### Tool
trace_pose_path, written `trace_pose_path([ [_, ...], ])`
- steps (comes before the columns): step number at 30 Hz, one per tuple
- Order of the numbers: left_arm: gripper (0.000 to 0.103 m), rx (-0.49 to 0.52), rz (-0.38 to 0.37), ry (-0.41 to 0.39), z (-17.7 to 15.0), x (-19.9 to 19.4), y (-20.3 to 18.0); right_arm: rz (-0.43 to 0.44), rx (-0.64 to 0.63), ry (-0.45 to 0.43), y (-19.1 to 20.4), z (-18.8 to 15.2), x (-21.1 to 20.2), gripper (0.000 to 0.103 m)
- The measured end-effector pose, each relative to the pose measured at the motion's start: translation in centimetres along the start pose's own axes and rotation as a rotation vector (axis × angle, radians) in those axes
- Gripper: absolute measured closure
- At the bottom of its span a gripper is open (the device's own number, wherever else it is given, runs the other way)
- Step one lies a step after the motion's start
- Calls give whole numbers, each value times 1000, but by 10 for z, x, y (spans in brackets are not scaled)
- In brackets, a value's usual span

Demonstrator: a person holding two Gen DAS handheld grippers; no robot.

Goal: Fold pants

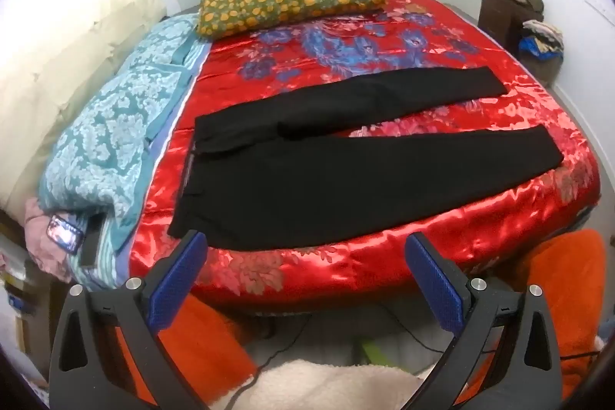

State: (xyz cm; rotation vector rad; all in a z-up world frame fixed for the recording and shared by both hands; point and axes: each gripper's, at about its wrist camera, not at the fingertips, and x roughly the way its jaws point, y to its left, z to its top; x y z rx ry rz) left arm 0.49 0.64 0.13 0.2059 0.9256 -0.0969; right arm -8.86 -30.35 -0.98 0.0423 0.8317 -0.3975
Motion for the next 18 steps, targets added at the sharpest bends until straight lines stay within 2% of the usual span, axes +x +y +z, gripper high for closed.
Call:
trace_pose_path([
  [12,1,12,4,8,-3,1,4,29,-22,13,11,1,1,0],
  [18,1,-15,14,12,-5,1,14,58,-55,20,21,2,4,0],
])
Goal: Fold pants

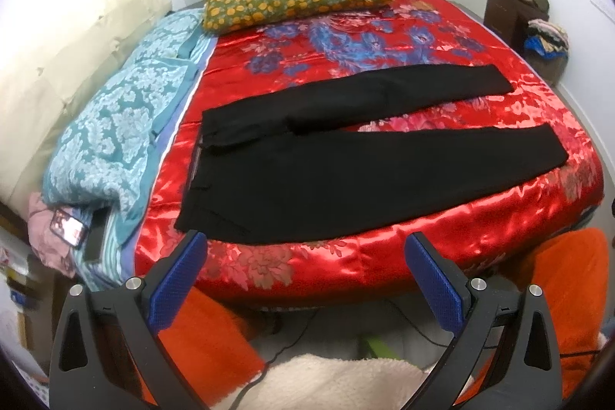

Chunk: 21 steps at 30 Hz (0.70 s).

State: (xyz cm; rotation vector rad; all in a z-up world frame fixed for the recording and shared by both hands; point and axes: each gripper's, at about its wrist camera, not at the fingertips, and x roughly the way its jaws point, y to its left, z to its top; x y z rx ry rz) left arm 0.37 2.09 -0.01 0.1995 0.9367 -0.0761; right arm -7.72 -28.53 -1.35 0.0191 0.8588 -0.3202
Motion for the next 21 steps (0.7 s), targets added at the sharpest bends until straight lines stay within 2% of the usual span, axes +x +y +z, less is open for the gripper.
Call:
trace_pose_path([
  [9,1,-27,8,-6,-2,-1,8,34,-41,-6,17,4,0,0],
  [21,1,-31,8,-6,-3,-1,8,42,-47,-7,19,1,-1,0],
])
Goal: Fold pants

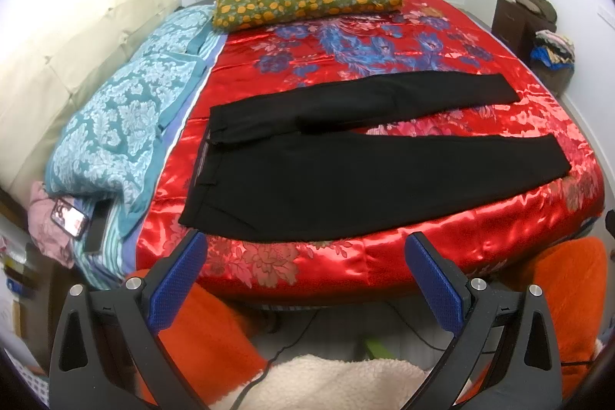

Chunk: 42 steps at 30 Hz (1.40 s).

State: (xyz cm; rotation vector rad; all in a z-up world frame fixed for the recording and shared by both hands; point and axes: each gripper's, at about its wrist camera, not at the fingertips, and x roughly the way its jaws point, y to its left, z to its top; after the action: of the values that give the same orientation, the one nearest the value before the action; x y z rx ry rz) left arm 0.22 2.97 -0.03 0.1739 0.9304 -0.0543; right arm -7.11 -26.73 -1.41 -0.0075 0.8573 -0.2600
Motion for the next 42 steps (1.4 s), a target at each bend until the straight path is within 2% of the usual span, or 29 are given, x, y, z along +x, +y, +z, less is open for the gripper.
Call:
trace_pose_path([
  [42,1,8,-2,12,4,8,-3,24,-24,31,12,1,10,0],
])
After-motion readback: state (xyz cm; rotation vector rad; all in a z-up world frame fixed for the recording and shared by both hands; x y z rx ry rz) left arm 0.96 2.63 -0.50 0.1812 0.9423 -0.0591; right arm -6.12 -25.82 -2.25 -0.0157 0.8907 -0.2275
